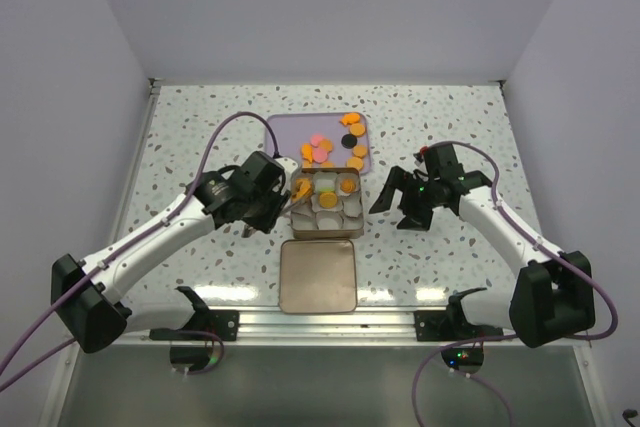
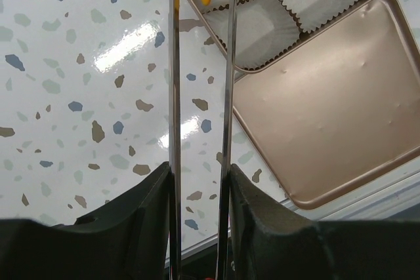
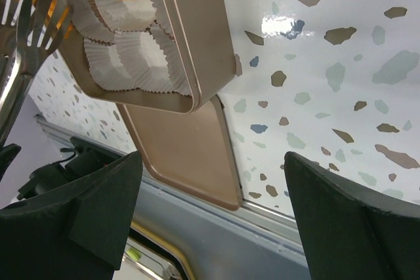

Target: Pack the cookies

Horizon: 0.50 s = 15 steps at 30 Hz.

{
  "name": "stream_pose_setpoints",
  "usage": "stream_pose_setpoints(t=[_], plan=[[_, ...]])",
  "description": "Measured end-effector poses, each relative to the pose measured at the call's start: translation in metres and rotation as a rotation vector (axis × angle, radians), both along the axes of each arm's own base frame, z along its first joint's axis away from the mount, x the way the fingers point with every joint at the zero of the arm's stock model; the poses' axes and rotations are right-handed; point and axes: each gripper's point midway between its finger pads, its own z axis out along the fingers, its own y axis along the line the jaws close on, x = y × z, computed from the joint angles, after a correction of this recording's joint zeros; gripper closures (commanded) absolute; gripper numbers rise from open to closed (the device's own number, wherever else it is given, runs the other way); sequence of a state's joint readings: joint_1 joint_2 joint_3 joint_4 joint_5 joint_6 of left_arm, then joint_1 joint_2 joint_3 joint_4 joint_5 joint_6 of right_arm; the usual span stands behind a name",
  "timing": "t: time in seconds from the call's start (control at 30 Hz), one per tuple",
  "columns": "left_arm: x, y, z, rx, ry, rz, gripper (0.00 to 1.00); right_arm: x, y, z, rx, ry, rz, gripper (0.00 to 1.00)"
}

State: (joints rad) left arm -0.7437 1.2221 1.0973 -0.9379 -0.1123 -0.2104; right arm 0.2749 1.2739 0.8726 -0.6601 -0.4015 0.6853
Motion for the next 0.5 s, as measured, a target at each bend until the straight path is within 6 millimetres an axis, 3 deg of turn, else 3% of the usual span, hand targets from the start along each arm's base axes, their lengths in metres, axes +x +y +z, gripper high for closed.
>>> stream_pose_setpoints(t=[0.5], plan=[[0.0031, 0.0047, -0.0037, 0.031, -0.011, 0.03, 0.55, -0.0048, -0.0053, -0.0043, -0.034, 0.004, 0.026, 0.07]])
